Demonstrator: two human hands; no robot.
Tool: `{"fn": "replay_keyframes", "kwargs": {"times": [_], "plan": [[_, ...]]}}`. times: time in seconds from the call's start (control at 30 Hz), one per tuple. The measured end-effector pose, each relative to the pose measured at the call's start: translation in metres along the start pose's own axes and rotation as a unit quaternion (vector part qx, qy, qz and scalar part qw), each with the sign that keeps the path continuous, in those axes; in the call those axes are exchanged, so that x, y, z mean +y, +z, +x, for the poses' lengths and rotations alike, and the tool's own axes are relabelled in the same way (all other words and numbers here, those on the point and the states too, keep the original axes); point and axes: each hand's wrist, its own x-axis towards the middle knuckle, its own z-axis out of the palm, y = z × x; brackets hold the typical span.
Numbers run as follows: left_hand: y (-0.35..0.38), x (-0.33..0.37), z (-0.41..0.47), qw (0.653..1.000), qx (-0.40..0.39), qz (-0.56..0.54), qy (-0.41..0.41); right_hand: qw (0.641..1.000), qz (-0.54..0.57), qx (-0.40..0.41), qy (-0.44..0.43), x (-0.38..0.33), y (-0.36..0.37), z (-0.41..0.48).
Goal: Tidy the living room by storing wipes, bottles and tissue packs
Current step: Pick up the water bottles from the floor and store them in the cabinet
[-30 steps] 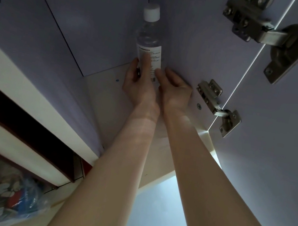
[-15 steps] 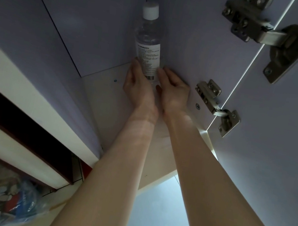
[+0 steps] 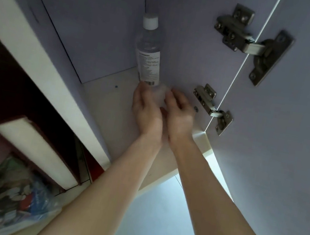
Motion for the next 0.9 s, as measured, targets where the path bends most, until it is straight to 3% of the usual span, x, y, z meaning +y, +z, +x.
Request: {"fn": "replay_keyframes", "kwargs": {"times": [0.33,0.53,0.9], "plan": [[-0.079,0.007,-0.087,0.968,-0.223,0.083,-0.076,0.999,0.017,0.032,0.036,-0.016,-0.072,-0.121],[-0.119,0.013,-0.141,0.925,-0.343,0.149,-0.062,0.996,-0.012,0.074,0.047,-0.021,-0.125,-0.201],[-0.139,0.005,-0.235,0.824,-0.51,0.212,-0.127,0.978,-0.007,0.207,0.033,-0.039,-0.206,-0.302]]}}
